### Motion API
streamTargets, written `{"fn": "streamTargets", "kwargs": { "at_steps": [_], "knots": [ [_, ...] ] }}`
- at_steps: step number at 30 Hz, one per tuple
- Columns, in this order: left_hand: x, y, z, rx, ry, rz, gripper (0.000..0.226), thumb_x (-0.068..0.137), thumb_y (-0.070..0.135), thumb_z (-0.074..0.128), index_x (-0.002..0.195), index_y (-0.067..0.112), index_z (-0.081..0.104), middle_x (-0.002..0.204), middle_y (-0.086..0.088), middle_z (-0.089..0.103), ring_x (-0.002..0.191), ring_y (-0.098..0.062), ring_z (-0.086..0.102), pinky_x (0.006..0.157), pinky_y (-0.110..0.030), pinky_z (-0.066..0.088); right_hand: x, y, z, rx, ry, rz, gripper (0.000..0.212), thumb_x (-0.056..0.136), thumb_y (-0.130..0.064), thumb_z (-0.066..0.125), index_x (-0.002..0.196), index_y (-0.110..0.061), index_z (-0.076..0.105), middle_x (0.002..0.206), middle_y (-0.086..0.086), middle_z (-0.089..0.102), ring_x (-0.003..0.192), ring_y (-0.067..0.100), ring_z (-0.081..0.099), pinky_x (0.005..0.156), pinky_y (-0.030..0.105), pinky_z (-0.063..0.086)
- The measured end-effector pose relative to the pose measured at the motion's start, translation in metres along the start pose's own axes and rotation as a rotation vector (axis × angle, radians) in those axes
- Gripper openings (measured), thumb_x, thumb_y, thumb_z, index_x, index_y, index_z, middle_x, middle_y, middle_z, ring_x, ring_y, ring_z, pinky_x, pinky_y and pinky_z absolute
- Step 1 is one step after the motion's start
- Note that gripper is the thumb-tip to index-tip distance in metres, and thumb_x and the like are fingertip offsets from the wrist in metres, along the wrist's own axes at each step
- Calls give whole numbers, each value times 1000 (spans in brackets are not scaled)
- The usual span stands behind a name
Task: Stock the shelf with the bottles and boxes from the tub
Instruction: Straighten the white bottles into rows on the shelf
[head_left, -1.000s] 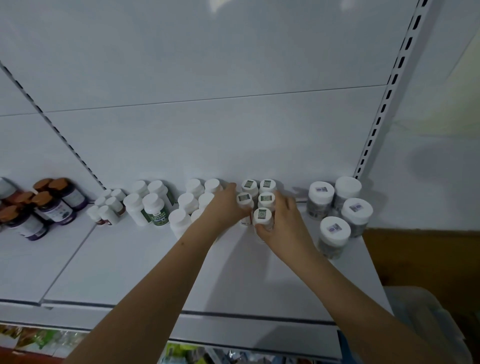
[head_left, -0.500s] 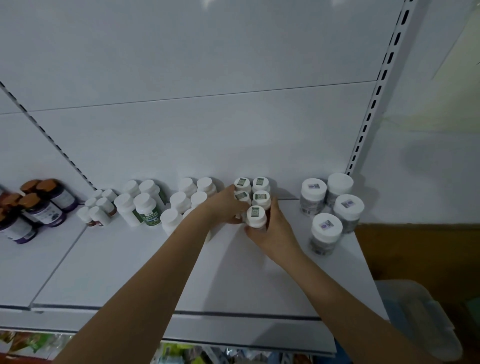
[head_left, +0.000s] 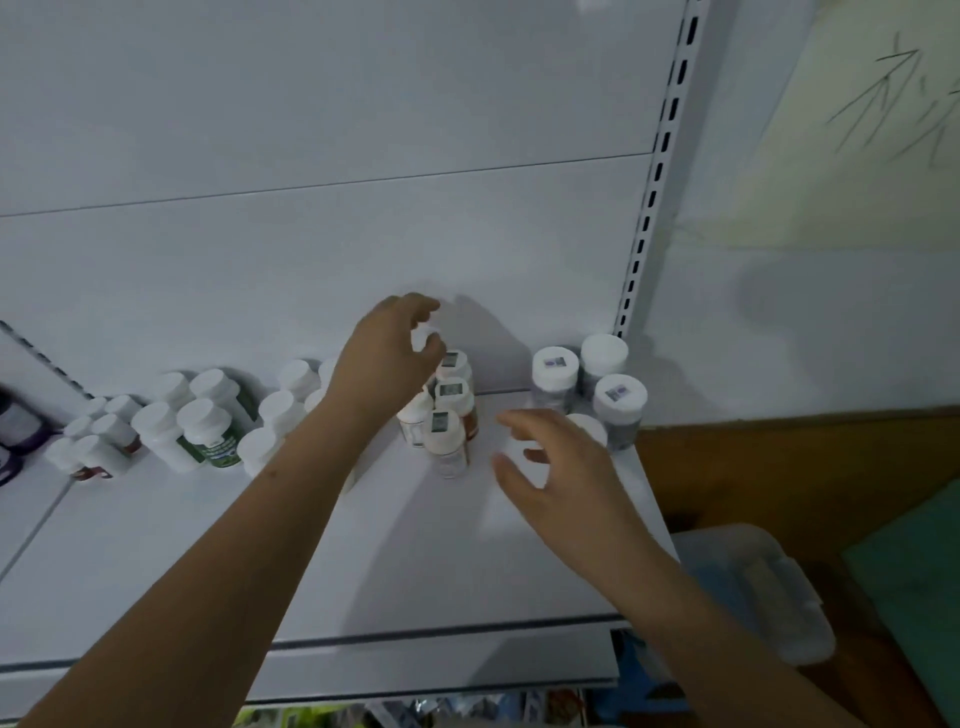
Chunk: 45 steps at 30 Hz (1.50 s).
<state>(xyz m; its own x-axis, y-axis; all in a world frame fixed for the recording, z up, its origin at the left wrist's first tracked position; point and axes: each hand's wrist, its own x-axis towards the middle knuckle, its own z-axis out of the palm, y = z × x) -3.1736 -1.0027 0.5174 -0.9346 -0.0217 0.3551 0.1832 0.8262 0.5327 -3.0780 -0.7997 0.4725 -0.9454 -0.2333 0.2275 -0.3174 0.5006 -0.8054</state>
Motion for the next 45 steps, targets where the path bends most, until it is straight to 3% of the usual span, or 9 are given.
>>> {"fn": "streamTargets", "kwargs": {
  "at_steps": [5,11,18,24,32,35,38,42,45],
  "knots": [
    [11,37,43,-22,-148,114,38,88,28,67,125,18,61,109,-1,63,88,-14,64,81,-33,54,8,44,-64,-240,339,26,33,91,-20,65,123,-21,58,115,-9,54,98,7,56,80,11,40],
    [17,51,96,142,-328,199,53,82,38,73,129,21,56,119,-6,55,97,-27,62,84,-36,51,23,101,-78,-230,189,205,62,87,-40,71,141,-25,44,134,-4,48,111,10,53,89,27,49],
    [21,48,112,325,-287,275,40,88,26,66,127,20,60,124,-4,50,96,-30,62,77,-40,54,38,112,-58,-157,194,103,54,83,-36,75,130,-30,51,111,-5,56,96,9,58,84,31,53],
    [19,41,113,335,-258,310,40,89,26,63,129,21,59,127,-1,50,101,-26,60,73,-35,52,44,118,-48,-123,218,115,55,84,-35,75,132,-26,50,115,0,57,102,13,57,87,31,52],
    [13,42,101,285,-189,305,44,88,35,64,130,24,56,126,1,50,109,-21,56,73,-31,49,32,126,-51,-135,160,194,65,89,-42,68,143,-21,41,127,1,53,107,12,54,87,25,44],
    [-6,51,84,114,-109,293,38,90,42,61,124,24,59,120,7,53,102,-15,60,78,-32,53,13,135,-51,-177,130,272,66,93,-39,63,148,-16,34,139,3,48,122,15,48,96,21,33],
    [-34,61,70,-1,-200,302,42,86,57,59,119,30,60,115,15,53,95,-6,61,77,-30,54,-5,139,-38,-130,77,258,57,94,-36,62,143,-20,40,137,2,50,122,12,46,95,19,31],
    [-63,52,77,102,-355,301,65,76,66,61,131,35,50,123,16,53,98,-2,58,79,-27,54,-16,136,-17,-91,-21,306,72,98,-42,52,156,-26,13,158,1,26,136,15,37,101,22,34],
    [-68,43,86,18,-344,227,65,76,51,70,135,34,47,122,14,56,87,0,59,73,-28,57,-16,135,-17,-158,-45,334,77,99,-46,48,158,-26,3,162,0,15,139,19,36,101,24,35]
  ]
}}
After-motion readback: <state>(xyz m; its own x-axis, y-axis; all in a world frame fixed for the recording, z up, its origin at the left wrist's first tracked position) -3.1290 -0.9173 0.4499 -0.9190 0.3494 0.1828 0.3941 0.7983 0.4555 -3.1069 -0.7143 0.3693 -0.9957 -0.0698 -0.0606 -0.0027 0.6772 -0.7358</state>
